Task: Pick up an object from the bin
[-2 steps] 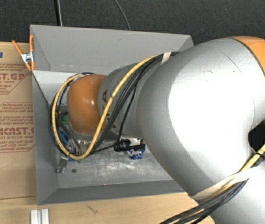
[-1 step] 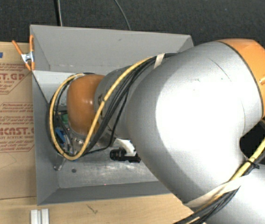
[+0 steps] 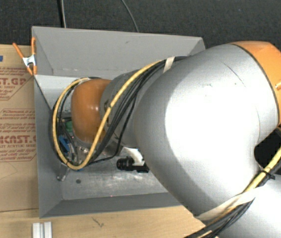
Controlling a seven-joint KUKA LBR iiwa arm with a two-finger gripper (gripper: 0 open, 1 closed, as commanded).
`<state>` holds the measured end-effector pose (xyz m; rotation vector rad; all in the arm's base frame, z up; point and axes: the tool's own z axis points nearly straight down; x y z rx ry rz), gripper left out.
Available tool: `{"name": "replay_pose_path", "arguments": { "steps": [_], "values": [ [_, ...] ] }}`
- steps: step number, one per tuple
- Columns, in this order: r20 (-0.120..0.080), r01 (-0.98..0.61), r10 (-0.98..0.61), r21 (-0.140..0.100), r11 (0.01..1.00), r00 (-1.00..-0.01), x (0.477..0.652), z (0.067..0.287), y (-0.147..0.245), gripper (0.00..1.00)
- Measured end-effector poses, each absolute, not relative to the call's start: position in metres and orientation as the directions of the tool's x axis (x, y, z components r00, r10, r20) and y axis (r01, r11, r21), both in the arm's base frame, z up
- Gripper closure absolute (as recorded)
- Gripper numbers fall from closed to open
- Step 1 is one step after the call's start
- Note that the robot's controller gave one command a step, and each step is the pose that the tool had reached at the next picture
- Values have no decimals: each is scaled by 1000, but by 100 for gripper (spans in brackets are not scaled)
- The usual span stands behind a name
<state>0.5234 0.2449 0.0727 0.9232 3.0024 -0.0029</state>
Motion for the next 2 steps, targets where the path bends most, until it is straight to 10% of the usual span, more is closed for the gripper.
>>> {"name": "replay_pose_path", "arguments": {
  "steps": [1,2],
  "values": [
    [0,560,560,-1,829,-829,524,73,245,0],
    [-3,562,563,5,827,-827,525,75,245,100]
  ]
}}
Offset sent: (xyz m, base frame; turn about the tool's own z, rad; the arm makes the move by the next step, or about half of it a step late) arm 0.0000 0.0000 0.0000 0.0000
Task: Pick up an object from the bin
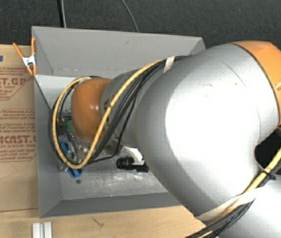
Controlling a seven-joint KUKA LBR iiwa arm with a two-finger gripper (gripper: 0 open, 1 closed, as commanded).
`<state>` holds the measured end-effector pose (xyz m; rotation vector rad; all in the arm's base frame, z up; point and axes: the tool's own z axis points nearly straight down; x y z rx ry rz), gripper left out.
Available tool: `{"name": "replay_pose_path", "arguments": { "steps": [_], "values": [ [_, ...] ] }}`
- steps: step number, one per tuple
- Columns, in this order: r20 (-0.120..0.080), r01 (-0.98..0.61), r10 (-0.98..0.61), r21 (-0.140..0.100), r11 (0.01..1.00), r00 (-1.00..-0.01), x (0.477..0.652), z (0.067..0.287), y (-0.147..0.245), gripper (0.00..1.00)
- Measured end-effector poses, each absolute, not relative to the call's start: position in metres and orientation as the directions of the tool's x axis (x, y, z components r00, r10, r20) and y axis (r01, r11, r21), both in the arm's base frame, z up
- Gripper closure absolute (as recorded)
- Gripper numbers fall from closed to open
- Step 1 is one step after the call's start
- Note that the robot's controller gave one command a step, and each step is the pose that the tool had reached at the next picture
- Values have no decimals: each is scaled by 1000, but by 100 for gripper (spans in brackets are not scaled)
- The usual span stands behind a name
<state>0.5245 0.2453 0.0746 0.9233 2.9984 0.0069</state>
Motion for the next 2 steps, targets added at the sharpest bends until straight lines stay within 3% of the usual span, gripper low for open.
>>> {"name": "replay_pose_path", "arguments": {
  "steps": [1,2],
  "values": [
    [-3,562,562,5,827,-827,526,143,246,100],
    [0,561,561,1,828,-828,526,152,247,100]
  ]
}}
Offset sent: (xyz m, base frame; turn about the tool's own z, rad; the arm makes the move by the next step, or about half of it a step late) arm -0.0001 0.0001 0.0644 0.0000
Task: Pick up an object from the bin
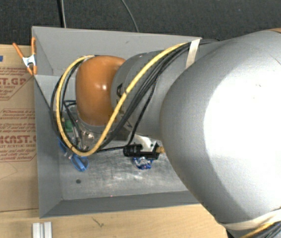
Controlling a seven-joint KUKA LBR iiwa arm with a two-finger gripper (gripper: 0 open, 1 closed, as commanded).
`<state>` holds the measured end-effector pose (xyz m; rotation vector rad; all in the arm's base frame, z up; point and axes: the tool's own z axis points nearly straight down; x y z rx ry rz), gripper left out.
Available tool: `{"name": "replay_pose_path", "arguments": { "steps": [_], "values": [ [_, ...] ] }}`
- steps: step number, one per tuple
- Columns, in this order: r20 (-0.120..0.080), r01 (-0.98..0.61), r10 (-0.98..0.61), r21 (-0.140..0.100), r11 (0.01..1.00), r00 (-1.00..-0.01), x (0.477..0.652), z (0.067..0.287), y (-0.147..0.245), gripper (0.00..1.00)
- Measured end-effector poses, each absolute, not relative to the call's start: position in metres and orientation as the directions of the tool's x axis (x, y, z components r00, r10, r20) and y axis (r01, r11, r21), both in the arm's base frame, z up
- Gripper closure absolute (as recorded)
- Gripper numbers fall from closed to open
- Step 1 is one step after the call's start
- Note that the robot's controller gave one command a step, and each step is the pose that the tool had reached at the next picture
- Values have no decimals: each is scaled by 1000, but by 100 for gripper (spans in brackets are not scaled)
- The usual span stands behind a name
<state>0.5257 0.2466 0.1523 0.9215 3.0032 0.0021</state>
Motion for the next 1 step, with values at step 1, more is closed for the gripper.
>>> {"name": "replay_pose_path", "arguments": {
  "steps": [1],
  "values": [
    [0,560,560,1,828,-828,526,160,247,100]
  ]
}}
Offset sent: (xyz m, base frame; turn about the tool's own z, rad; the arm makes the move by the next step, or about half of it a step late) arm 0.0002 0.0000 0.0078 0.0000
